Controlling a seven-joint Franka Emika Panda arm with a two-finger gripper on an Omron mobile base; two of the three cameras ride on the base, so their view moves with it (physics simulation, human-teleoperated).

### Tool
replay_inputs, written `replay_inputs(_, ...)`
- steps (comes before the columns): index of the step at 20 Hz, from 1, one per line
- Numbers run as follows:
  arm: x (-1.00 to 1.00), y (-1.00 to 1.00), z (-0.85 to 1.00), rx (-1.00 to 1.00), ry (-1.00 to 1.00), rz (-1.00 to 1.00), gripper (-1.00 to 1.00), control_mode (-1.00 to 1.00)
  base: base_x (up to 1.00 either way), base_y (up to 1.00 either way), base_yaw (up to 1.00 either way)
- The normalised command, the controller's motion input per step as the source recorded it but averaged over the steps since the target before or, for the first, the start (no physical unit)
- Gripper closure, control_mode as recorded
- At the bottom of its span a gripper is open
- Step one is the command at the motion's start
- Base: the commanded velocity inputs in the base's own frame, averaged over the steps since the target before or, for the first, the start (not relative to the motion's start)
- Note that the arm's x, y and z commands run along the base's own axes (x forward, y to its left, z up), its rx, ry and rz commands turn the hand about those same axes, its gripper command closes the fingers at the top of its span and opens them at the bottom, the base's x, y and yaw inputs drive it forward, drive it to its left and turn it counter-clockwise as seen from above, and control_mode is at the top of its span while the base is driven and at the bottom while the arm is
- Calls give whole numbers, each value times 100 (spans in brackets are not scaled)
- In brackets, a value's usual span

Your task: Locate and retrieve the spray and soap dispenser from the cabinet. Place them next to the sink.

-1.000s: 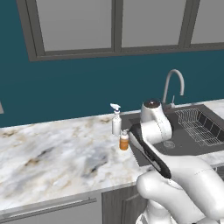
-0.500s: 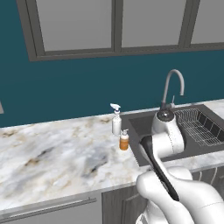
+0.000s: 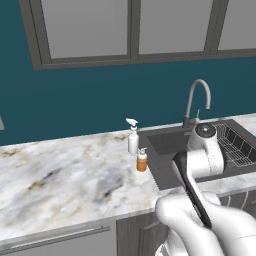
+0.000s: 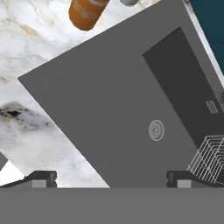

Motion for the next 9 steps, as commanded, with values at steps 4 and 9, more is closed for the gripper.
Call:
replay_inputs(4,3,-7,-1,0,0,0,-100,-100,0,0,0)
replay_inputs(9,0,0,0,0,-1,-6,-100,-100,0,0,0)
